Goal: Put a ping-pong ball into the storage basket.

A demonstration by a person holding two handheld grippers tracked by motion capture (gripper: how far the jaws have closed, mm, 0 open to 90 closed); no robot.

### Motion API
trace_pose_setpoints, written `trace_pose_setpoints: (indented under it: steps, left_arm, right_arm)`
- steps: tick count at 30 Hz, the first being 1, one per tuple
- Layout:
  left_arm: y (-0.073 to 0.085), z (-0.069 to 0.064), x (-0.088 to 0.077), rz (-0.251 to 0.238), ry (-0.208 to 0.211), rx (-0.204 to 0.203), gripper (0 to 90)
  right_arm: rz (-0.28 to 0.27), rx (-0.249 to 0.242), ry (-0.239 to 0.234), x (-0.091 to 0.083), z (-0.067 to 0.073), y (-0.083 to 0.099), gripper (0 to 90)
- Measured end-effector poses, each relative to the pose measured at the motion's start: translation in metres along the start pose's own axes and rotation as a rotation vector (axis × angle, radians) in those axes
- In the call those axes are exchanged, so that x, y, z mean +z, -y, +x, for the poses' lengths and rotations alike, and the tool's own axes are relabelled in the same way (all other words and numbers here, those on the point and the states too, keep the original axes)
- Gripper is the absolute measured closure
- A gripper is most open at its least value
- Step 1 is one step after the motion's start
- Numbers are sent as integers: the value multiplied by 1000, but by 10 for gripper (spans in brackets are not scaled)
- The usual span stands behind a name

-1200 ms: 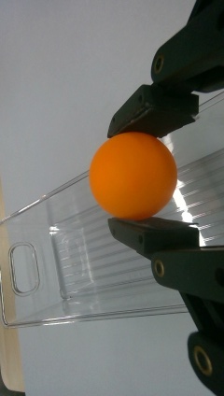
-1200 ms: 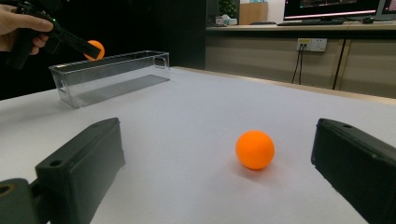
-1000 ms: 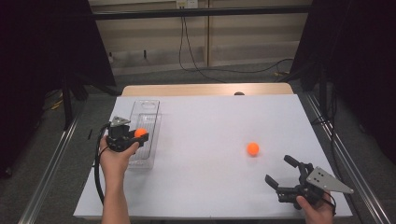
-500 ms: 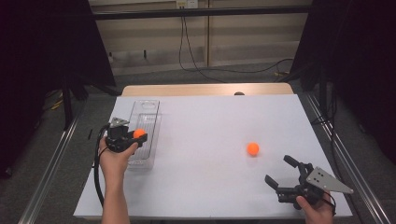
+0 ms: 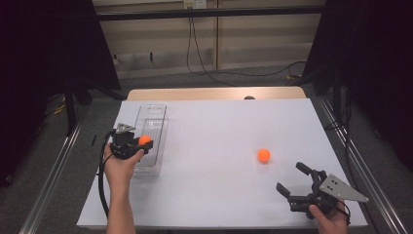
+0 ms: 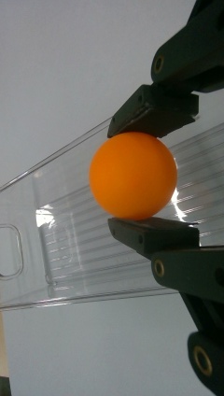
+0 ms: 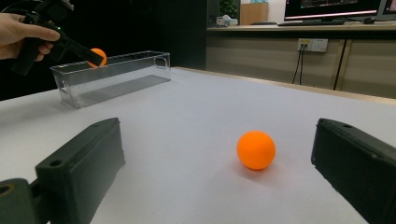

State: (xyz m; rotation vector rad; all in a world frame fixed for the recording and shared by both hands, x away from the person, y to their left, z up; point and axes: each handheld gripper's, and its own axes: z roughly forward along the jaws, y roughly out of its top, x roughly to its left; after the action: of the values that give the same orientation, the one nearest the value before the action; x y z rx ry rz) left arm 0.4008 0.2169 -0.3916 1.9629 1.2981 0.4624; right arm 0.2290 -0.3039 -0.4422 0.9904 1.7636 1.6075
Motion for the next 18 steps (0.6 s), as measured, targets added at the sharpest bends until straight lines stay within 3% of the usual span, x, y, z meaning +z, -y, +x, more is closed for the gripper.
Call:
trace_pose_setpoints:
  steps: [13,18]
  left_arm:
    - [3,4,1,-2,-5,-27,504]
    - [3,3,0,1,-11,-34,446]
  right_arm:
    - [0,0,0,0,0,0,17]
    - [-1,-1,-2,0,0,0,17]
